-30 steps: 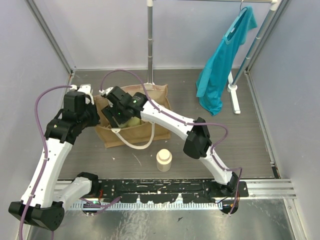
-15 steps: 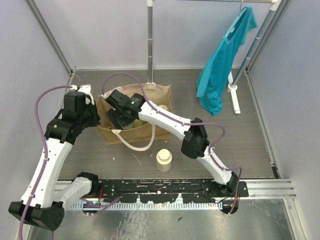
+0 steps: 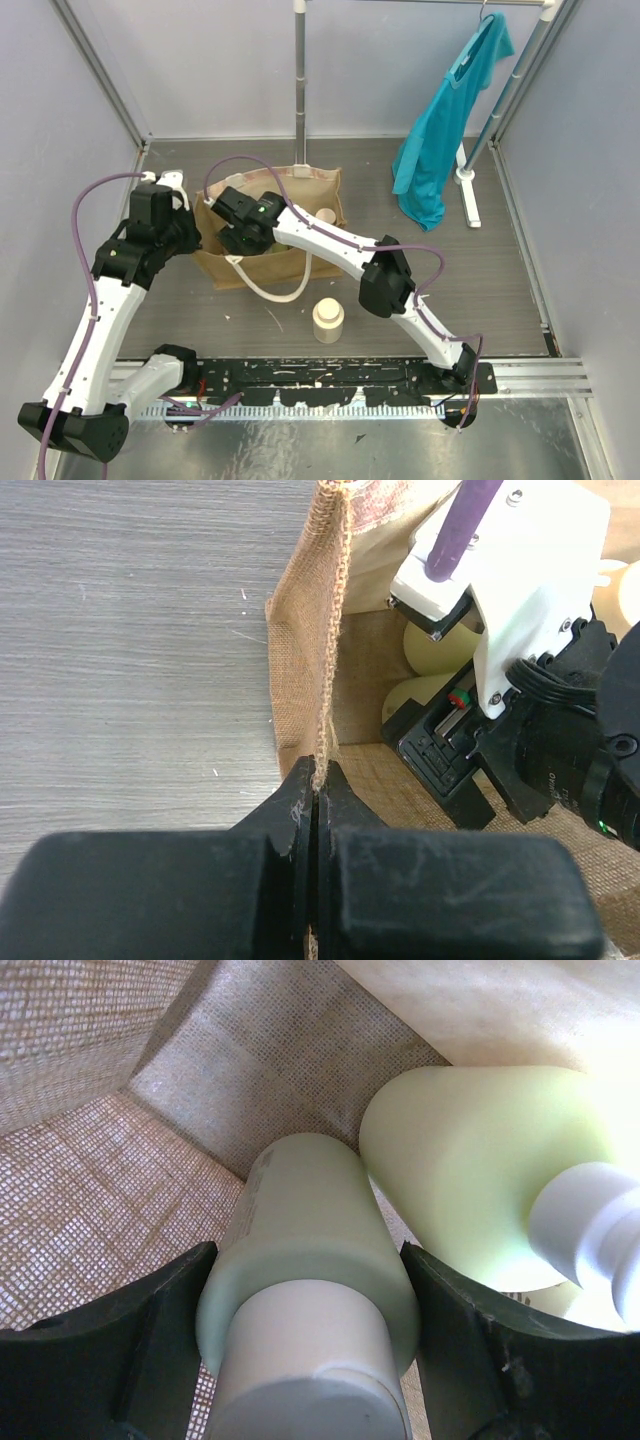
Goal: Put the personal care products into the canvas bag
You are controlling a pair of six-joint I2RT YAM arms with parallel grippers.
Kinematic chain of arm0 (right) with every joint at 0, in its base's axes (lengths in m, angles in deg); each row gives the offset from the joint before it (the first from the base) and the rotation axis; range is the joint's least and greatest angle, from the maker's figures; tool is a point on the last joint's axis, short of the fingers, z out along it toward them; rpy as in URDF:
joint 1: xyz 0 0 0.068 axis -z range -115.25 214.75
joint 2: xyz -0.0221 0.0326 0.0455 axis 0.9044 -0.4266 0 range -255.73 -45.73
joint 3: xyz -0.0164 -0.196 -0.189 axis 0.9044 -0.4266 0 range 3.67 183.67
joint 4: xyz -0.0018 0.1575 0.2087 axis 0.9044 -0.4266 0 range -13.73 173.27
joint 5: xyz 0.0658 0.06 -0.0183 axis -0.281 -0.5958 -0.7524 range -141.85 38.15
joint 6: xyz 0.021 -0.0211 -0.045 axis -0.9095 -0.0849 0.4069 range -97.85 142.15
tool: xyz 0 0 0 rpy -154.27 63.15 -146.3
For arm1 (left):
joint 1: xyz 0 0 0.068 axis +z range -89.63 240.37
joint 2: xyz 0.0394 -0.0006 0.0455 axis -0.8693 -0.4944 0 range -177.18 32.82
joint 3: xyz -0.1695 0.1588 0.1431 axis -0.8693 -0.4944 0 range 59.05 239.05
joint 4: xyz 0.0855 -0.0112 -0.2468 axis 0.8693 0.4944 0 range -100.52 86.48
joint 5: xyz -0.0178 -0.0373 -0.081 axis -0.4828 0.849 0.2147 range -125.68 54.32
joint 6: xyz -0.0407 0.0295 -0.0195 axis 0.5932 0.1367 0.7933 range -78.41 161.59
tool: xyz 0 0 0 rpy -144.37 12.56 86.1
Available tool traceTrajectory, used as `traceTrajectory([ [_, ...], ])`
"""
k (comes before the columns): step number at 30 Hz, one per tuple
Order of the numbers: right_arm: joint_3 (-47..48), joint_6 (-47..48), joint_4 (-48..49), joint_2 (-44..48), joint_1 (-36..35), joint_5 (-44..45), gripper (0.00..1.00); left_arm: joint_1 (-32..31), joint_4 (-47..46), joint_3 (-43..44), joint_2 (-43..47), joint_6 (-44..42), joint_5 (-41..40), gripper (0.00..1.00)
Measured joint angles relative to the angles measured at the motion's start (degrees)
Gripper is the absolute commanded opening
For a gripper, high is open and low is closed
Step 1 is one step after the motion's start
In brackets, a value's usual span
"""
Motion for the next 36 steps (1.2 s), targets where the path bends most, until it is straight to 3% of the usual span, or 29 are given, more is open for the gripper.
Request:
traceTrajectory([
  [3,-0.1,0.3,0.0,-0.1,0.0,0.1,0.35,0.0,-0.5,-0.4,0.1,0.3,0.0,0.02],
  [7,-0.2,0.6,0.2,-0.2,0.0,-0.1,0.73,0.0,-0.6,-0.5,0.1,0.6,0.0,0.02],
  [12,-0.8,1.5,0.4,-0.2,0.1,0.3,0.94,0.0,-0.7,-0.5,0.2,0.7,0.0,0.02],
  [18,-2.3,2.1,0.0,-0.2,1.4,0.2,1.0,0.0,-1.2,-0.6,0.1,0.7,0.0,0.02],
  [25,-3.2,2.2,1.3,0.9,2.1,-1.2,1.0,0.0,-1.3,-0.6,0.1,0.7,0.0,0.03],
  [36,-3.6,2.8,8.1,11.1,4.0,-0.5,1.0,0.0,-1.6,-0.6,0.0,0.3,0.0,0.03],
])
